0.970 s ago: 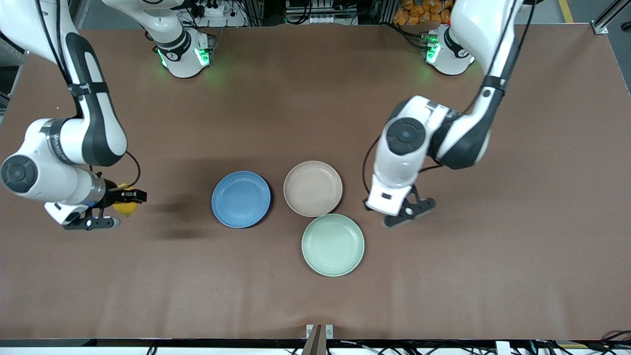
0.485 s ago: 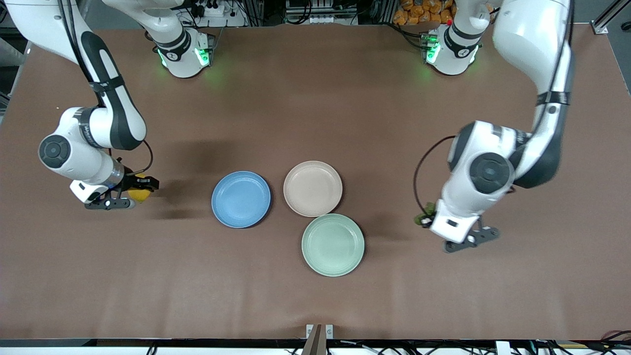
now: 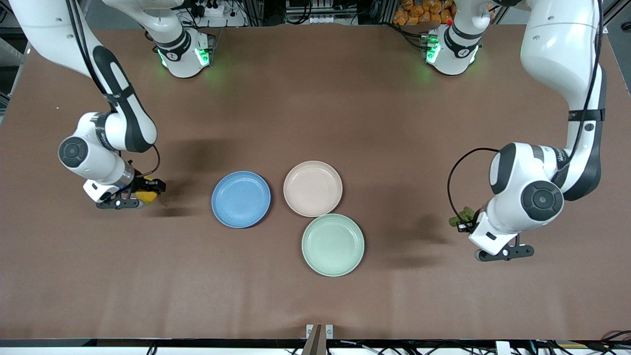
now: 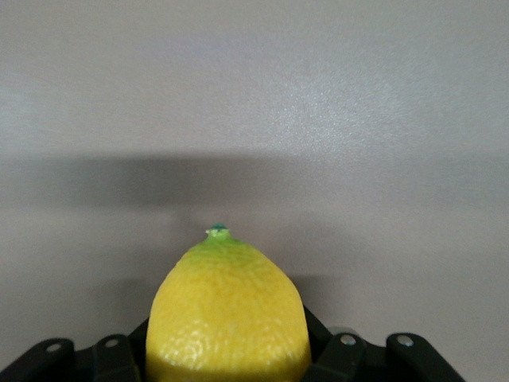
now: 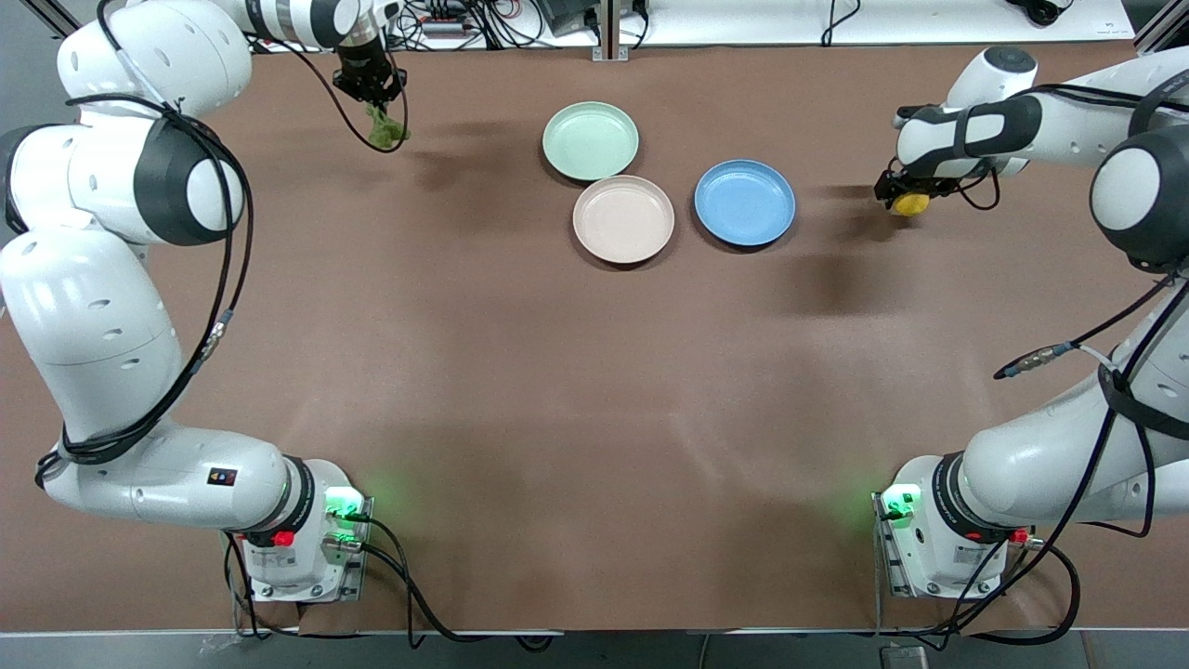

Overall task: Pick lemon and lettuce from blue and beige plates
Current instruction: 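Set the lemon on the table while the left gripper sets lettuce down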

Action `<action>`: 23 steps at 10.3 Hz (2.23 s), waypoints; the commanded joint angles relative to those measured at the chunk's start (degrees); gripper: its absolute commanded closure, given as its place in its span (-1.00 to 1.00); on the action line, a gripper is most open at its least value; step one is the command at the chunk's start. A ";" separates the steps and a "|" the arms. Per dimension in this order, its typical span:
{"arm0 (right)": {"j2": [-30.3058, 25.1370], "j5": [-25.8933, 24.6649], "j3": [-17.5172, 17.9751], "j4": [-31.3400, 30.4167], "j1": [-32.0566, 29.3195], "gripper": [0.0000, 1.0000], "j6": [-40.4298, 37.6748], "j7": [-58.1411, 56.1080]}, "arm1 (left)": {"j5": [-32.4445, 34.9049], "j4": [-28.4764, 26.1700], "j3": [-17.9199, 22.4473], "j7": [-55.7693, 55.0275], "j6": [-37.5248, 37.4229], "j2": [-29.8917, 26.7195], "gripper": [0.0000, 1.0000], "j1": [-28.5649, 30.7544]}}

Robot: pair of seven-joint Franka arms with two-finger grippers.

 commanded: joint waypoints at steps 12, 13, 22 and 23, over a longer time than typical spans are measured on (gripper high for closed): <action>2.94 0.16 0.96 12.29 -1.87 -1.00 -16.67 -0.21 | -8.45 -18.65 -1.87 -2.61 0.20 -14.91 -1.00 -0.28; 2.67 0.16 0.96 14.76 -1.87 -1.00 -20.82 -0.12 | -8.45 -21.03 -1.96 -2.61 0.20 -17.37 -1.00 -0.28; -0.14 0.16 1.14 44.01 -0.56 -1.00 -57.04 0.14 | -7.92 -23.60 -2.23 -1.99 -18.93 -28.64 -1.00 1.12; -0.32 0.16 1.14 46.14 -0.55 -1.00 -58.03 0.06 | -7.92 -23.69 -2.23 -1.91 -20.26 -29.87 -1.00 1.12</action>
